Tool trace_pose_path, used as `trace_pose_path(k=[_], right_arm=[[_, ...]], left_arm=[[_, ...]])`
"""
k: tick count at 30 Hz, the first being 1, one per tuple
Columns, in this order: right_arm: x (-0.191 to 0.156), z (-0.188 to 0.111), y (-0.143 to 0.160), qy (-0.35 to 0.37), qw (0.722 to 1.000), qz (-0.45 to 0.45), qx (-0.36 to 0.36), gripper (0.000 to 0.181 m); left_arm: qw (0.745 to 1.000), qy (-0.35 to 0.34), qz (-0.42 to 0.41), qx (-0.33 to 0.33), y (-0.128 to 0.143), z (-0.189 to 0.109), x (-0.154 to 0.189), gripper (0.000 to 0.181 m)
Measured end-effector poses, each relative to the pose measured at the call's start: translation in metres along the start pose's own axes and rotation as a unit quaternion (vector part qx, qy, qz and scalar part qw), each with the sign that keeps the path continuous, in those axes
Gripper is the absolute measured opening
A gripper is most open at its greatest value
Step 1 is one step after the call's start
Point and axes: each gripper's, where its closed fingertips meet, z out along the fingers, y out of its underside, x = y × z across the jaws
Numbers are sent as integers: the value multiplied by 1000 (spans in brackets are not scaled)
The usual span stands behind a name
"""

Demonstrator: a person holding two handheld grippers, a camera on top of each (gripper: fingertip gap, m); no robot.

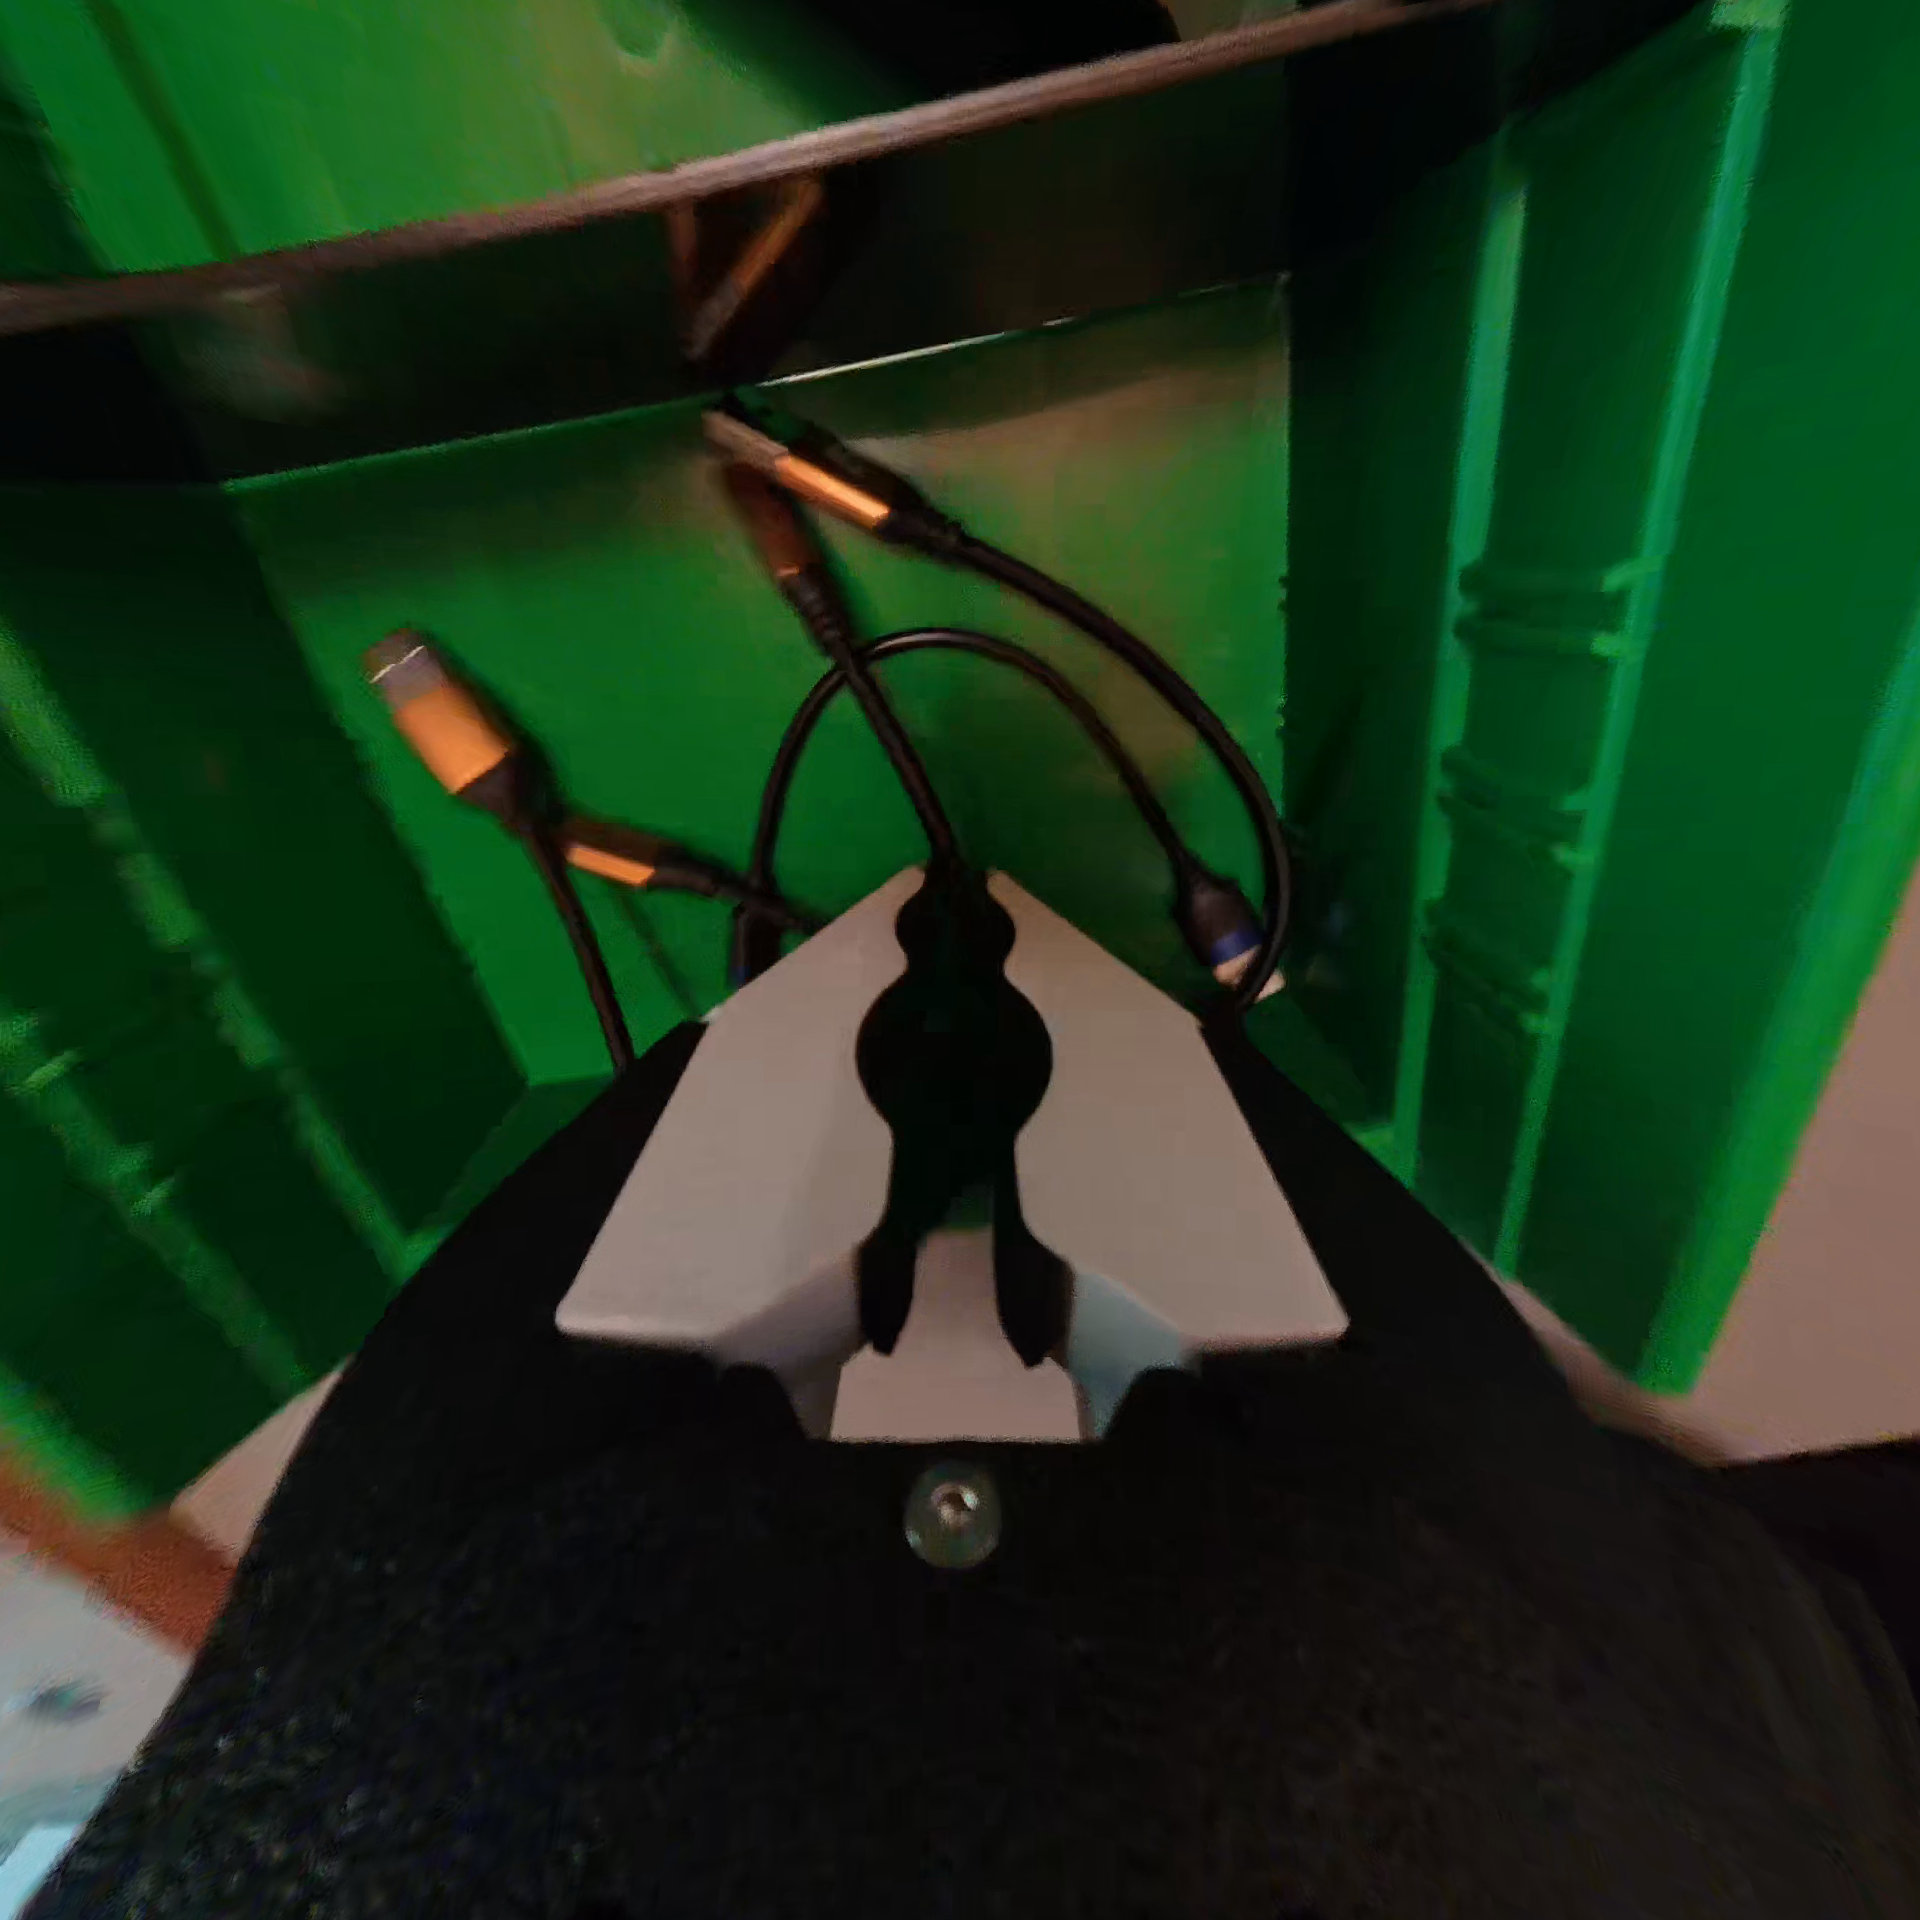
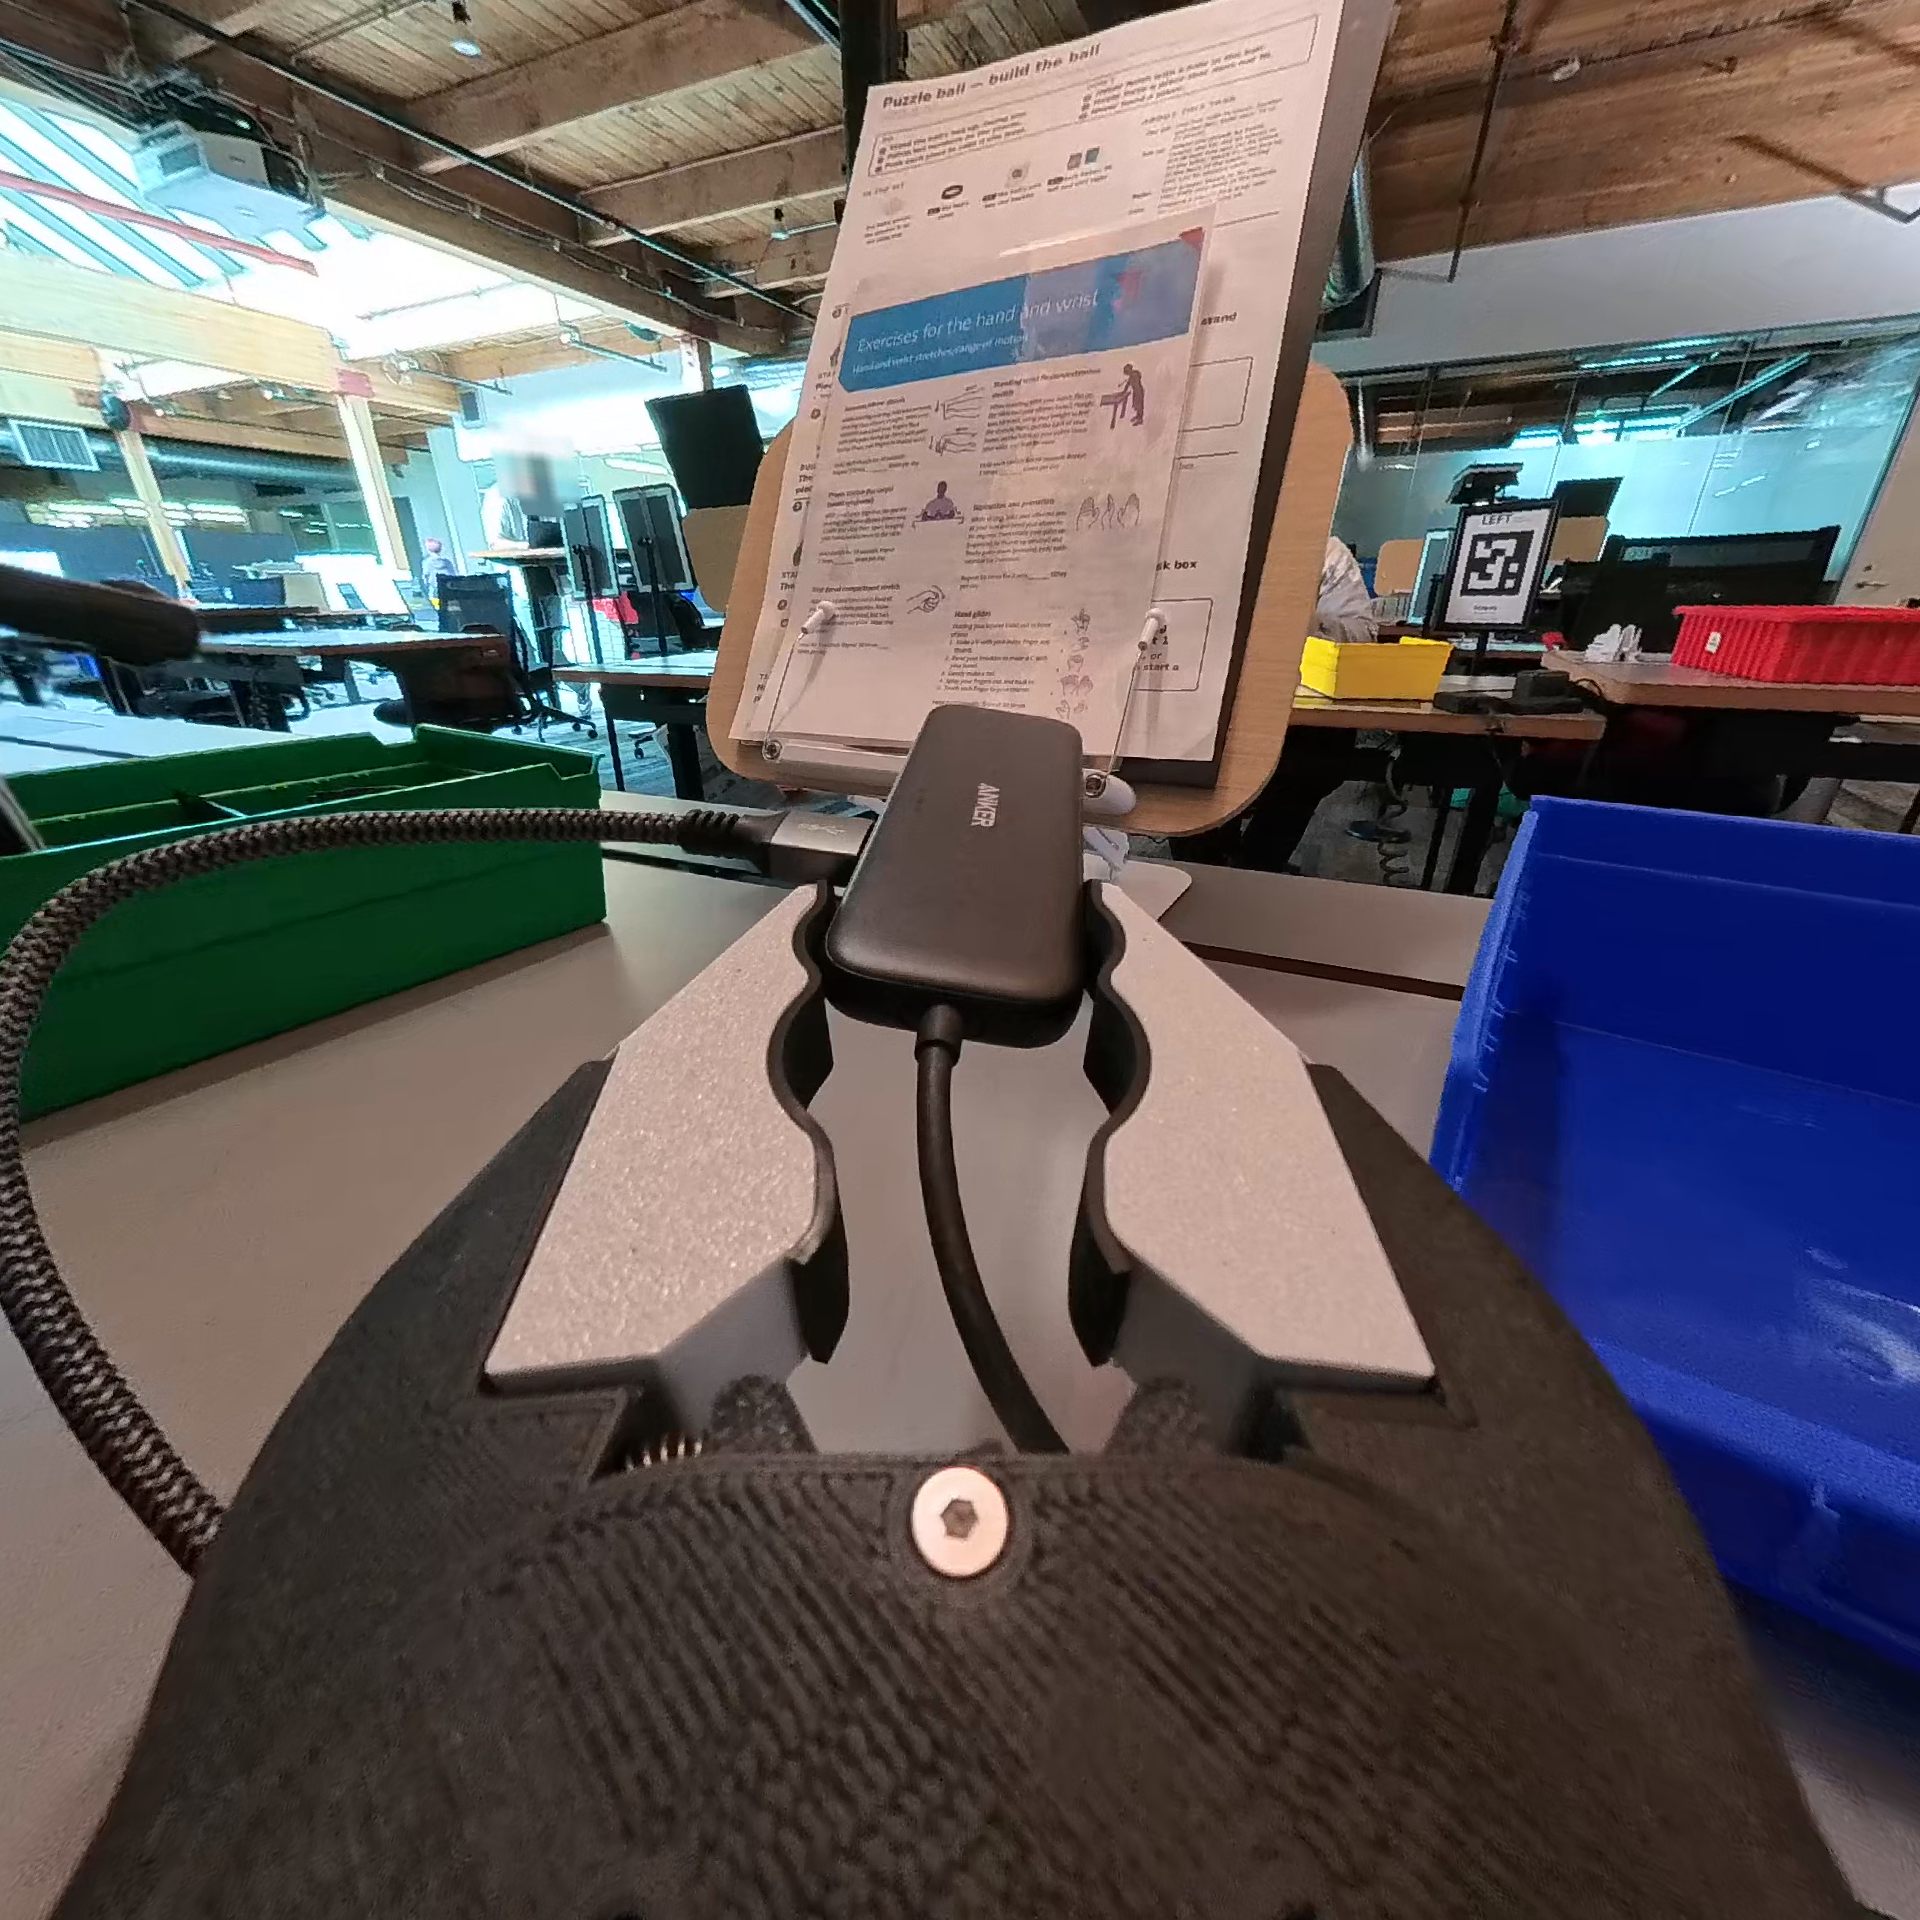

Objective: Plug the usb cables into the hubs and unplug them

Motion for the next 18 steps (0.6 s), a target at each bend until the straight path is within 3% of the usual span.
trace_pose_path(k=[4,6,8,10,12,15,18], right_arm=[[1,-1,-1,2,1000,2,2,46],[1,-1,-1,2,1000,1,2,46],[1,-1,-2,2,1000,1,3,46],[3,-1,-2,5,1000,2,5,46],[5,-2,-4,8,1000,5,9,46],[11,-6,-11,12,999,13,29,46],[16,-10,-20,11,998,29,56,46]], left_arm=[[983,-110,-6,147,-25,-72,-14,1],[955,-161,7,247,-43,-119,-8,0],[921,-143,45,360,-65,-161,24,1],[874,-60,105,471,-85,-198,77,1],[818,84,154,548,-91,-229,138,1],[746,286,177,574,-93,-253,200,1],[675,465,149,553,-101,-262,236,0]])
